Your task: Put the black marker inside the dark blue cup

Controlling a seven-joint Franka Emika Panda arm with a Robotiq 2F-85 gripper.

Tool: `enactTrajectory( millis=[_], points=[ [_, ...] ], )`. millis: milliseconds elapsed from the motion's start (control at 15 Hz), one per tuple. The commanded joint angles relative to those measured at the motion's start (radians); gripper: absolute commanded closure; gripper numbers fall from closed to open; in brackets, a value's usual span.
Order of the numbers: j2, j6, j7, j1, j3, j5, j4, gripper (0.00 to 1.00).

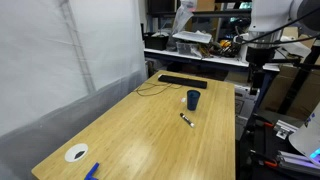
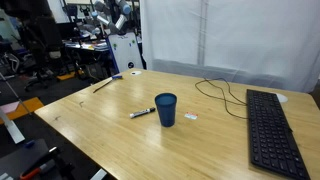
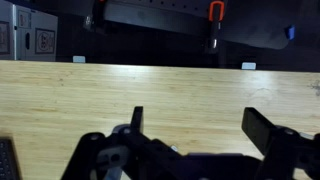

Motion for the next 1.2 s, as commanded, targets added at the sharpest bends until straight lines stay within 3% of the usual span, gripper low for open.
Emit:
enactTrajectory(
  millis=[0,933,1133],
  points=[
    [0.000,-0.001,0.004,0.007,-0.007,-0.005,0.002,0.00],
    [0.000,-0.001,0.004,0.007,-0.007,-0.005,0.003,0.00],
    [0.048,0.047,0.007,0.012,0.006,-0.007,0.015,0.00]
  ],
)
